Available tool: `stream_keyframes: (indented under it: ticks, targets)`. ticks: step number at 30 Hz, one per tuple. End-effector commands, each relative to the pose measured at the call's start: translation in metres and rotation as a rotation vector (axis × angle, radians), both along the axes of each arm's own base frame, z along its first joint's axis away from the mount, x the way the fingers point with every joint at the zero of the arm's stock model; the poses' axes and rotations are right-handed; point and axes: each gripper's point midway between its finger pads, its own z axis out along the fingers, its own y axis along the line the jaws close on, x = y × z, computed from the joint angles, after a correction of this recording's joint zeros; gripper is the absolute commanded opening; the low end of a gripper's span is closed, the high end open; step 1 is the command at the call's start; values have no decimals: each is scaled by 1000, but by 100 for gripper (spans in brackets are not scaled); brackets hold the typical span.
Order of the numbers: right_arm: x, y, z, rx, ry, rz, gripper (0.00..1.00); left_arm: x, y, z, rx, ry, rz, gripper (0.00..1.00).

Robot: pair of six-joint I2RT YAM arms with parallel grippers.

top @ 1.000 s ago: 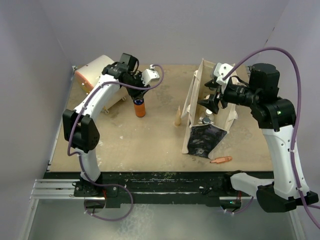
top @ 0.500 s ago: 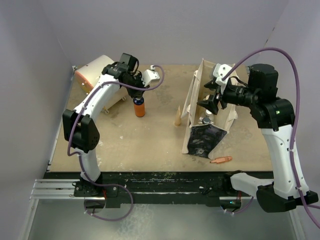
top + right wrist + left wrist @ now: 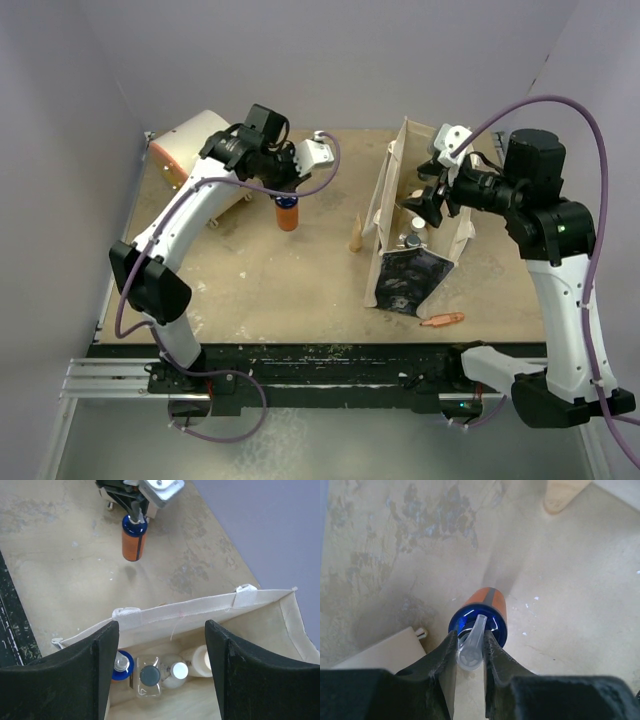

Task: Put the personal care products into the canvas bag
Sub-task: Pick up the care product from the center of the board.

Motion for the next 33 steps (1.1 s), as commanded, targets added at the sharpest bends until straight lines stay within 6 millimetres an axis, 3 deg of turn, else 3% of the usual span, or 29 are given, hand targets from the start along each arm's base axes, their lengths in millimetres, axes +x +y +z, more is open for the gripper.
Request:
stream_keyframes:
  ticks: [1,8,18,24,33]
  targets:
    - [-2,-10,7,11,-20,-60,72,-19,-20,97,-135,-212,-7,0]
    - [1,-31,8,19,-27,-153,72,-44,-38,155,-263,-266,-37,0]
    - [11,-79,1,34,-10,-368,72,-81,-67,244,-485,-378,-114,0]
    - [15,-106,-18,11,31,-493,71,-100,-94,271,-555,-418,-149,0]
    - [17,-120,-45,-25,102,-553,71,-129,-124,315,-682,-486,-145,0]
